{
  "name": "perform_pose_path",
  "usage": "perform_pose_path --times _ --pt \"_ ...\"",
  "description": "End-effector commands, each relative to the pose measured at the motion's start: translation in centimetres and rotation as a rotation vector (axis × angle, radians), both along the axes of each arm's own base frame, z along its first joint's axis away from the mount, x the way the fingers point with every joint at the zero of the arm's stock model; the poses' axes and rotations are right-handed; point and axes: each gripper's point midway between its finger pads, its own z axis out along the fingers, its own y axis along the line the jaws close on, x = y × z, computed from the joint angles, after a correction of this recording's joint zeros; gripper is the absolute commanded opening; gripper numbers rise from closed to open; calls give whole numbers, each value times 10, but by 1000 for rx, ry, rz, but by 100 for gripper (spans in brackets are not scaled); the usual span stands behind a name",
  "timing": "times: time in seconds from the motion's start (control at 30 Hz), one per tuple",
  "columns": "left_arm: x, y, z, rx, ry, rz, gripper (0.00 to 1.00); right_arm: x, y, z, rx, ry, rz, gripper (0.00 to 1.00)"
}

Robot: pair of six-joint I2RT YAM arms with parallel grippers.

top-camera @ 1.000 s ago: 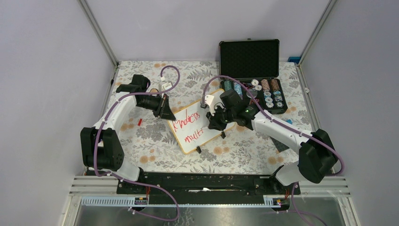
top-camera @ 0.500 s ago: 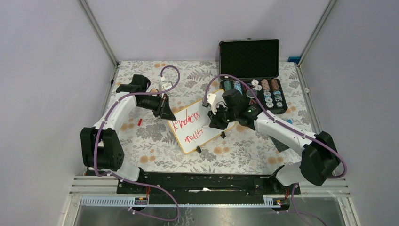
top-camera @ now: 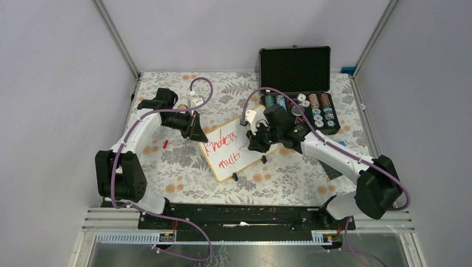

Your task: Write a sentence on the whiteboard

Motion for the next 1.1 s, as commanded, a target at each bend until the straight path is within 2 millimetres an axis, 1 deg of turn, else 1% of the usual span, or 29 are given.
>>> perform_pose_path --times 0.0,0.13,0.27,0.7,0.93,1.07 --pt "4 -2 -13 54 -40 -40 0 8 3 1 13 -30 8 0" --pt "4 -2 -12 56 -42 -39 0 9 3 -5 -3 -27 7 0" --pt "3 -1 -13 59 -40 -38 0 12 2 -7 -10 -35 0 0" --pt "4 -2 -13 58 -39 -40 0 22 -5 6 0 -69 -39 0" --pt "4 -1 -13 58 -40 -39 0 20 -5 -1 -6 -50 -29 0" --pt "4 -1 -15 61 -38 -40 0 13 -5 -11 -11 -16 -14 0"
